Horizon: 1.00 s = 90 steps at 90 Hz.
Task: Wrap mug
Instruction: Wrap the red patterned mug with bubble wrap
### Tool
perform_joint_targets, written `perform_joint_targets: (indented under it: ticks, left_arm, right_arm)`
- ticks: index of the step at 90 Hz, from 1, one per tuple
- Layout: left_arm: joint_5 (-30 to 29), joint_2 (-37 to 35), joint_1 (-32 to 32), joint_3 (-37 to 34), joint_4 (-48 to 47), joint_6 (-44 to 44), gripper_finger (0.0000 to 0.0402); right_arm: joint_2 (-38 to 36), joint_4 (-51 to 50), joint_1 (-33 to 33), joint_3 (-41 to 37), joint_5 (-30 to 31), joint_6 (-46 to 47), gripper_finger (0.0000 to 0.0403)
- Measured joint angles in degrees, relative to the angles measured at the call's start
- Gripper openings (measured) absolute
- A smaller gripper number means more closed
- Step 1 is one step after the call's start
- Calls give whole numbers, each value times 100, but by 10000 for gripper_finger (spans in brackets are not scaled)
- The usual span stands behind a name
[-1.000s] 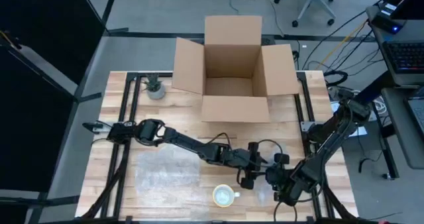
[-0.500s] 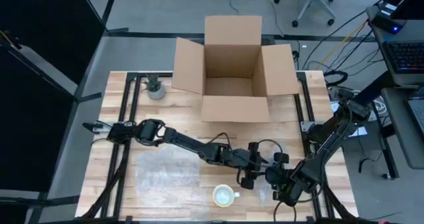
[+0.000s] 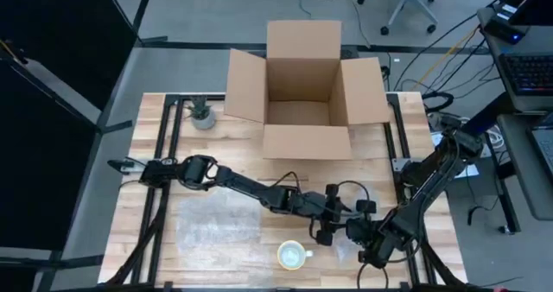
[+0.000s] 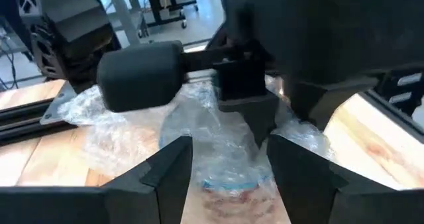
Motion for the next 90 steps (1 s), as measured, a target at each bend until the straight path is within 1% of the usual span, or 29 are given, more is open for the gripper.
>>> perform_joint_targets:
  ticks: [26, 35, 46, 56, 73, 79, 90]
  left_arm:
    - [-28, 0, 107, 7, -54, -39, 187]
    - [-26, -12, 108, 9, -88, -55, 187]
    - [-50, -192, 30, 8, -160, 54, 187]
    - [-175, -474, -43, 2, -227, 320, 187]
    - [-239, -503, 11, 2, -326, 328, 187]
    - [-131, -476, 69, 6, -398, 207, 187]
    - [287, -380, 188, 15, -425, -82, 187]
  right_arm:
    - [14, 85, 198, 41, -52, -746, 28]
    - [34, 12, 218, 160, -195, -1210, 26]
    - [41, -81, 173, 344, -411, -1738, 24]
    - [22, -120, 102, 376, -545, -1892, 24]
    - [22, -190, 98, 374, -621, -2301, 24]
    - [22, -263, 53, 374, -714, -2313, 24]
    - [26, -360, 18, 365, -788, -2189, 24]
